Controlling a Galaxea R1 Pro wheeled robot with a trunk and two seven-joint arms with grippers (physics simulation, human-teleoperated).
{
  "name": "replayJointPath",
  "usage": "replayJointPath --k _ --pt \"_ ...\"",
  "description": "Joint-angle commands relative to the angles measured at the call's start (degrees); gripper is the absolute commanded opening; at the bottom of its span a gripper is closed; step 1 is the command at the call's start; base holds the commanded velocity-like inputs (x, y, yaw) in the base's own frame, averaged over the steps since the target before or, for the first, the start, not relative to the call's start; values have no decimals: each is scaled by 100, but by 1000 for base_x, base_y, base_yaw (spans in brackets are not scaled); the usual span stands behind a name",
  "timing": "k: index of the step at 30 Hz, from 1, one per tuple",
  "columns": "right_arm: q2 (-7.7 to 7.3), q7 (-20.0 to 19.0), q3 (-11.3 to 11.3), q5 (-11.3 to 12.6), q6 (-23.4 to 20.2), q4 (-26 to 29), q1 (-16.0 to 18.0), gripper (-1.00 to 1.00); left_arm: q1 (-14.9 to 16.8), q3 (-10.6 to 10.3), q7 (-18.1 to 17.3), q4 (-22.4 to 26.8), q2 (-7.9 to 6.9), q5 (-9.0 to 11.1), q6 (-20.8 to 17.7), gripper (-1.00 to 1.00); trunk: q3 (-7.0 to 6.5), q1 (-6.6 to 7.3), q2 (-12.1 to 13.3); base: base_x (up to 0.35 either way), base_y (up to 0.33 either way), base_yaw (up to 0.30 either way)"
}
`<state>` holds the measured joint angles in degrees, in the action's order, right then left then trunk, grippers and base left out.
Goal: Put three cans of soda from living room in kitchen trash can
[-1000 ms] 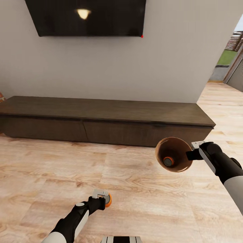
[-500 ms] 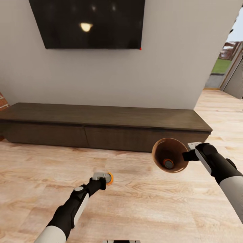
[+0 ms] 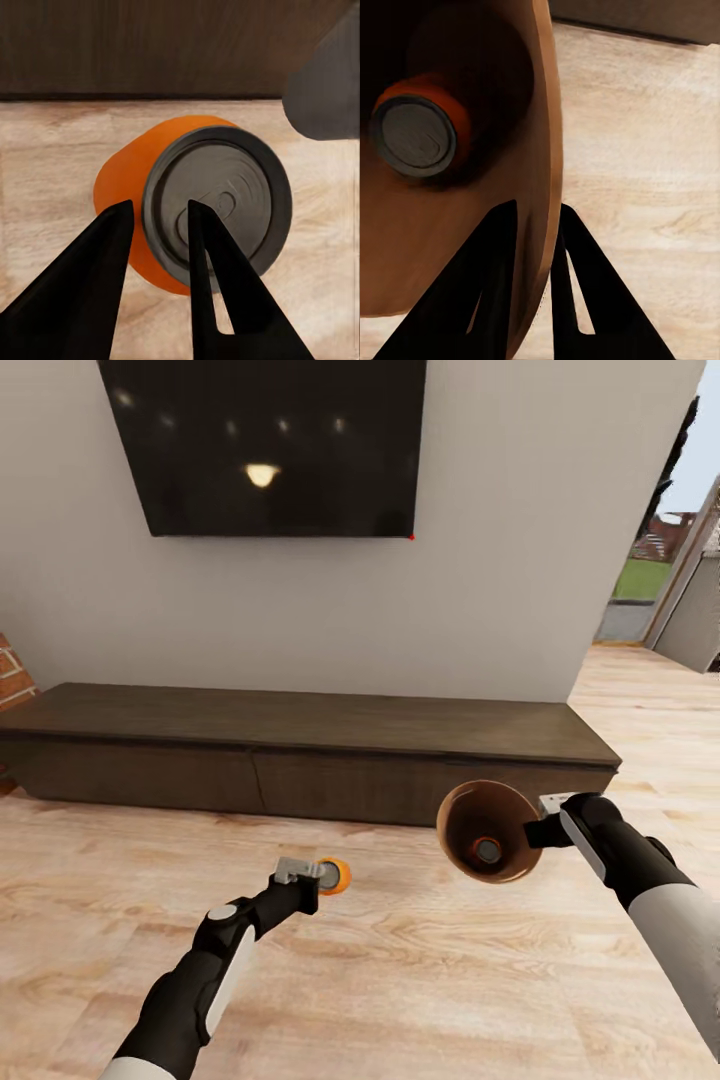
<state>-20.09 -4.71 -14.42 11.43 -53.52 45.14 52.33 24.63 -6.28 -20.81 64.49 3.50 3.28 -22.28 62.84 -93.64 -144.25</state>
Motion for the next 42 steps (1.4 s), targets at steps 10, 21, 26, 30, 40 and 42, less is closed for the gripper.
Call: replayJointPath --k 10,21,26,30,40,42 --pt "347 -8 -3 -34 149 -450 -1 -100 -470 13 -676 1280 -142 -5 -563 -100 -223 26 13 0 0 0" --pt "503 -5 -172 -44 279 -603 -10 -100 -850 11 -933 2473 -184 14 -1313 -100 -467 55 28 0 0 0" --pt "570 0 -307 -42 280 -616 -32 -100 -860 -2 -952 2651 -184 15 -1808 -100 -578 68 35 0 0 0" --pt "643 189 -358 -33 281 -620 -50 -100 -863 -30 -958 2688 -181 15 -2128 -100 -667 78 40 0 0 0" --pt "824 379 -385 -35 281 -655 -98 -100 -779 -48 -997 2707 -61 47 -2730 -100 -733 86 44 0 0 0" --pt "836 381 -385 -40 281 -655 -107 -100 -760 -48 -1004 2708 -29 53 -2823 -100 -733 86 44 0 0 0"
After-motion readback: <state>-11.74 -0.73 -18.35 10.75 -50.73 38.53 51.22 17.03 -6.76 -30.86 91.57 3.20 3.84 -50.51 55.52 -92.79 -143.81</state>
